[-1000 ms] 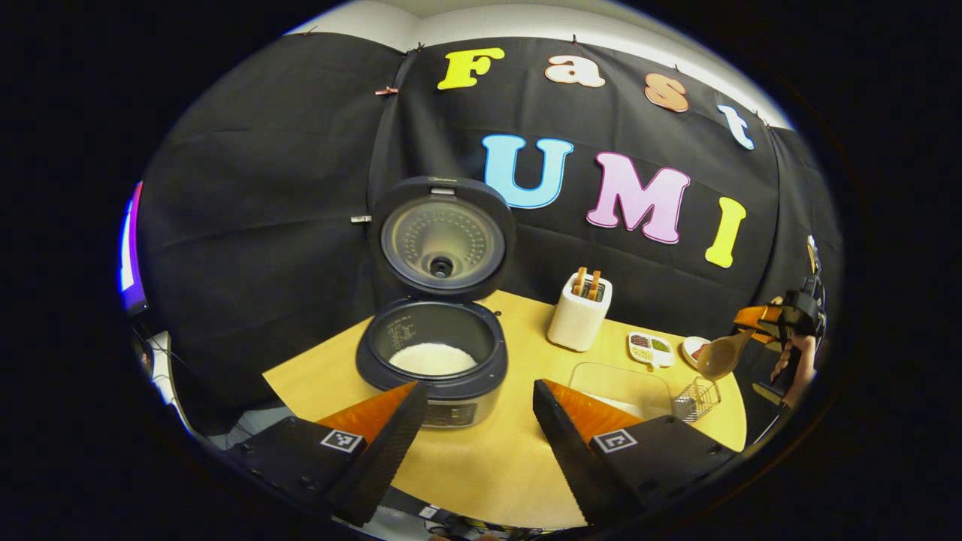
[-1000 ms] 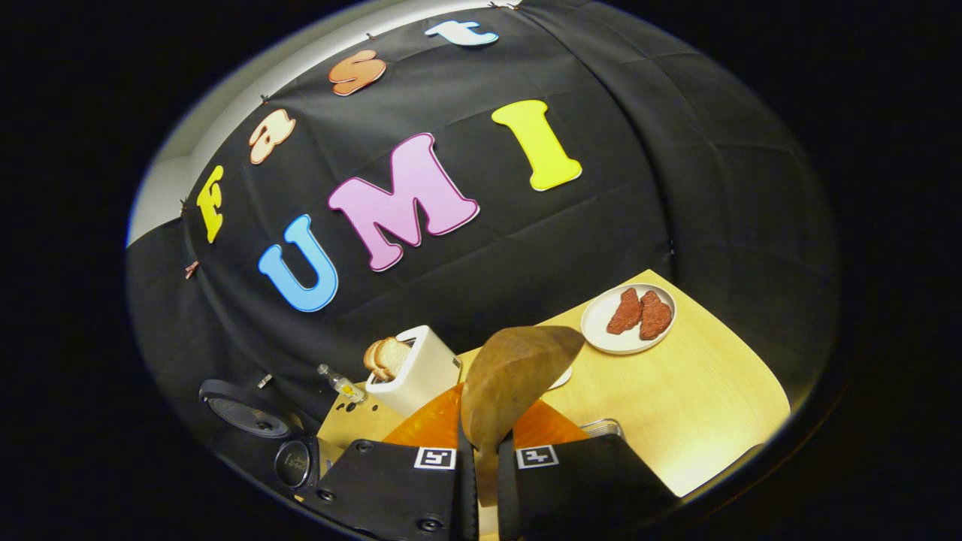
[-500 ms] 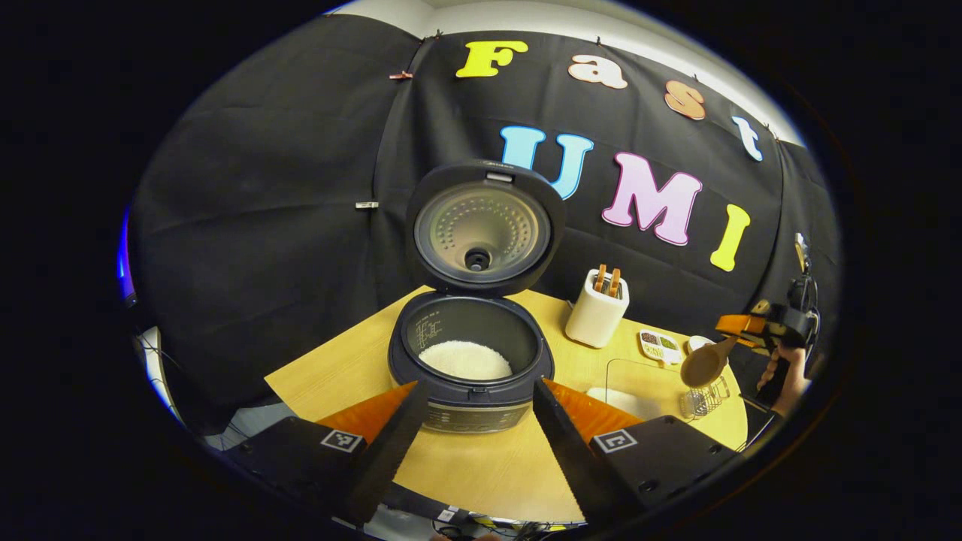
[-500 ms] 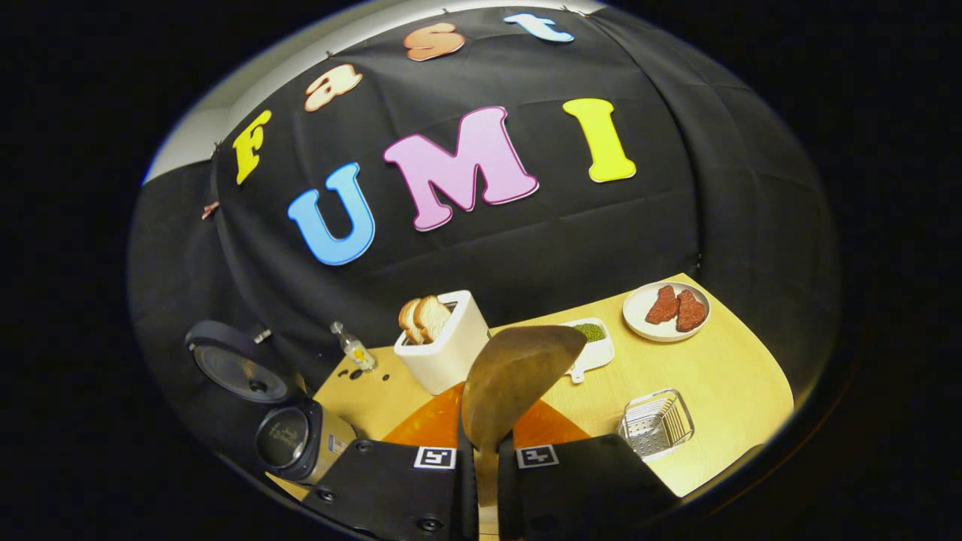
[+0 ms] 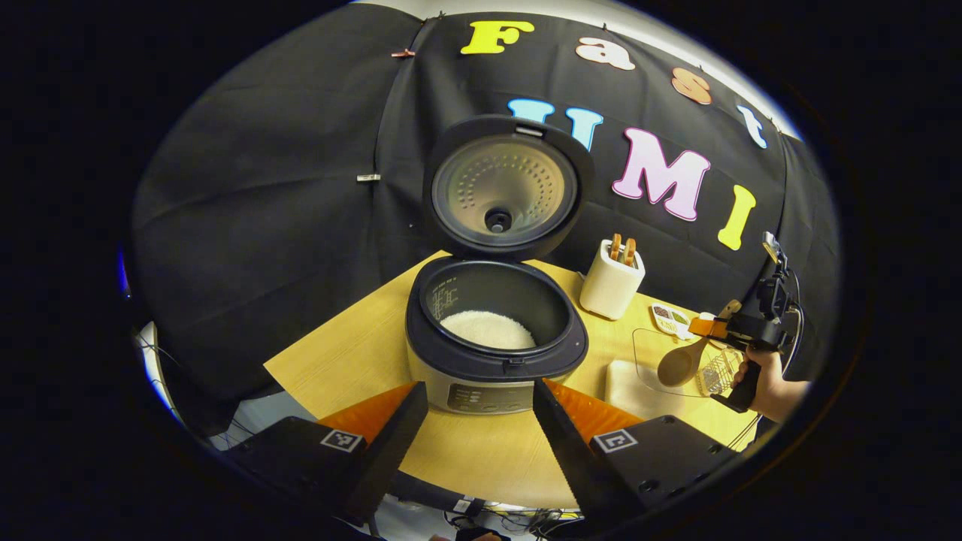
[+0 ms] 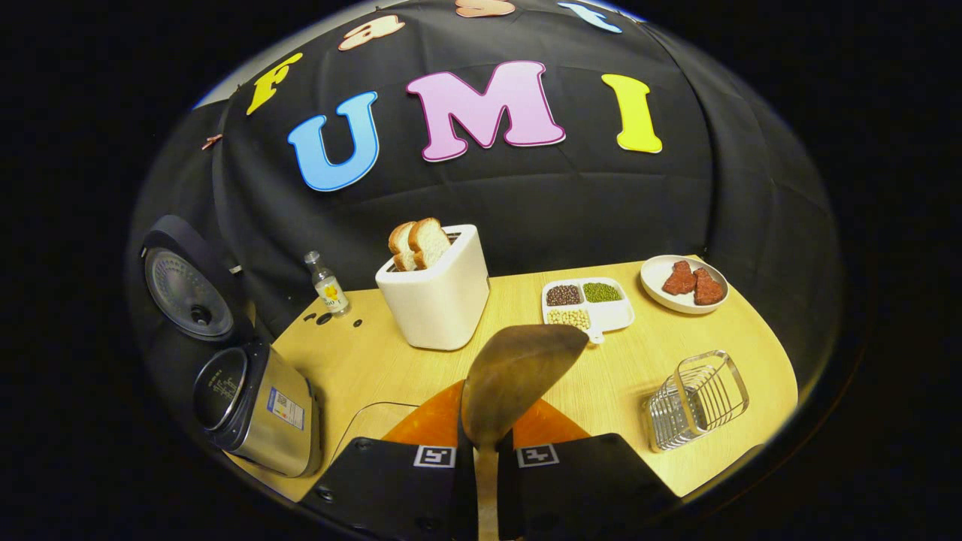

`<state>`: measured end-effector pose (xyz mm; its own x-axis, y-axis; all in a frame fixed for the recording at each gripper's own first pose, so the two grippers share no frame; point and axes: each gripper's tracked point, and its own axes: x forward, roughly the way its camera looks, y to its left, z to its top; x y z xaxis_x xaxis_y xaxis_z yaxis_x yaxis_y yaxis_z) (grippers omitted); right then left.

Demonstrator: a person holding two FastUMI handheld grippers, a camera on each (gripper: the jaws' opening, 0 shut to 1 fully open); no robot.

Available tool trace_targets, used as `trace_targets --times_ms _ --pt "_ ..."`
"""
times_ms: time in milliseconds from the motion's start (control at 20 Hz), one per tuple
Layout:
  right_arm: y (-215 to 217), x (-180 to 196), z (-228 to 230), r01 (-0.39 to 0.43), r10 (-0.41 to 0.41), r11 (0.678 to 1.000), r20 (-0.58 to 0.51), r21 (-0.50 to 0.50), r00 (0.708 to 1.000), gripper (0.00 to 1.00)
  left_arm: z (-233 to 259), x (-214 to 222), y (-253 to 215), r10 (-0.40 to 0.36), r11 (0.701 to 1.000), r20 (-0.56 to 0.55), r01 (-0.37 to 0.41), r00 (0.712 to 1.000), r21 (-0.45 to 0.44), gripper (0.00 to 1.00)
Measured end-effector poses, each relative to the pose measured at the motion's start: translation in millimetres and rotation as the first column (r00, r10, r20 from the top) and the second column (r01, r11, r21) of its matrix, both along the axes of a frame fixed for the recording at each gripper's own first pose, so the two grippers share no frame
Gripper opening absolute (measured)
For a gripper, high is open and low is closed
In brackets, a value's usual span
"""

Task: Close the left gripper, press the button to open the rice cooker; take a wooden spoon from the chopstick holder with the right hand, scoop a spoonful of rice and pour it into the rice cooker, then put the wooden spoon back into the chopstick holder.

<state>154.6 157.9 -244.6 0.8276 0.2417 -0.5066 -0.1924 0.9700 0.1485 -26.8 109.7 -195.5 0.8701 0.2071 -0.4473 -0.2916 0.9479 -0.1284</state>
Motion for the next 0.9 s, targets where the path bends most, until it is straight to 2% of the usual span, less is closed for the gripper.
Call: trace_targets --times_ms 150,350,500,650,750,900 --pt "4.6 -7.9 -18.4 0.016 -0.016 1.0 -0.038 -0.016 0.999 0.15 -4.1 3.2 6.3 -0.001 1.0 0.001 0.001 1.0 -0.014 0.95" --pt "21.2 -20.8 -31.6 0.059 -0.057 0.998 -0.086 0.019 0.995 0.15 -7.4 6.3 14.2 -0.011 1.0 0.004 0.011 1.0 0.011 0.95" --pt "38.2 -31.4 -35.3 0.058 -0.052 0.997 -0.12 0.048 0.991 0.15 -6.7 5.3 15.8 -0.009 1.0 0.01 0.009 1.0 -0.01 0.96" --pt "56.0 -39.6 -34.9 0.046 -0.032 0.995 -0.153 0.089 0.988 0.15 -9.1 1.8 17.4 -0.003 1.0 0.011 0.003 1.0 -0.022 0.93" --pt "67.8 -41.4 -34.7 0.047 -0.022 0.989 -0.178 0.137 0.984 0.15 -9.6 -3.8 18.9 -0.001 1.0 0.013 0.001 1.0 -0.026 0.96" --pt "74.8 -39.2 -35.7 0.086 -0.038 0.974 -0.22 0.21 0.975 0.15 -13.3 -8.6 21.4 0.007 0.999 0.011 -0.007 1.0 -0.032 0.95"
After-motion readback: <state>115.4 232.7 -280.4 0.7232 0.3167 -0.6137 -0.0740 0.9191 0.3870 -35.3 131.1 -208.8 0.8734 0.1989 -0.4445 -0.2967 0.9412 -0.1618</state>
